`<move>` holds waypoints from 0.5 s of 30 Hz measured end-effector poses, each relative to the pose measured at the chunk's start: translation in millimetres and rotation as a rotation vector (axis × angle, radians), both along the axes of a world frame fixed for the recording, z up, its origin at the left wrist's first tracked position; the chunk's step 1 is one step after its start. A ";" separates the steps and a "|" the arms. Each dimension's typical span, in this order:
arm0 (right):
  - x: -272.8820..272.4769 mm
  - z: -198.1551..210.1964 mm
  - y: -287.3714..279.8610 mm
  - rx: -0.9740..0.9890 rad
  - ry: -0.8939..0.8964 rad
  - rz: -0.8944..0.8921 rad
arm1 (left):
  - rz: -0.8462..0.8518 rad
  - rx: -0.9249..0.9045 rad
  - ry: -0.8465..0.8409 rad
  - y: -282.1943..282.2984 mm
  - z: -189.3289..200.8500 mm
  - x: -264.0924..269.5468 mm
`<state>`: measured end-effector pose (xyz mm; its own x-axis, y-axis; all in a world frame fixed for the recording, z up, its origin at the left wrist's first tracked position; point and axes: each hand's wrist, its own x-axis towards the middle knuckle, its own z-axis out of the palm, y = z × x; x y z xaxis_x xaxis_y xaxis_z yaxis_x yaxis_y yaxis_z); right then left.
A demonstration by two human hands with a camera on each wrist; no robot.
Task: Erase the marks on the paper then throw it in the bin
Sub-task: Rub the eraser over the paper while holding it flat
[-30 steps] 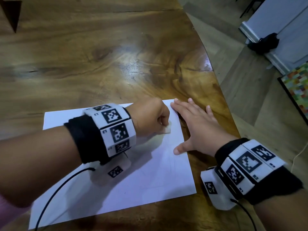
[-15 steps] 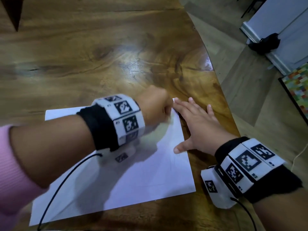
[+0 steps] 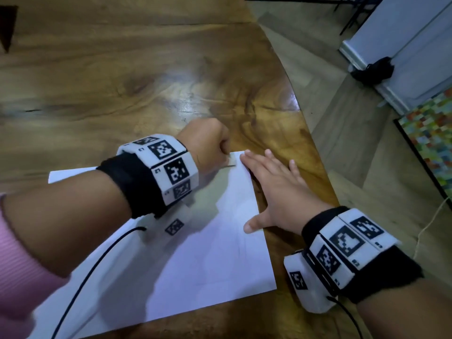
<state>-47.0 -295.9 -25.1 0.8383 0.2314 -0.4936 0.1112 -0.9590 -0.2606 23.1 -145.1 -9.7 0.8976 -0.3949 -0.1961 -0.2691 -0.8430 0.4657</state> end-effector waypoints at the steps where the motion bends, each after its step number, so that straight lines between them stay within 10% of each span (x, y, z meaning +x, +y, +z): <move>1: 0.2 0.1 0.1 -0.009 -0.005 0.004 | 0.015 -0.005 -0.014 0.7 -1.5 1.6; 15: 3.2 0.5 2.3 -0.138 -0.002 -0.027 | -0.023 -0.053 -0.001 -5.8 -5.5 -14.1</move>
<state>-43.8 -293.7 -24.5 0.8443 0.1384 -0.5177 0.0849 -0.9884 -0.1258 9.0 -150.9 -15.2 0.8881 -0.4256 -0.1736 -0.2889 -0.8107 0.5092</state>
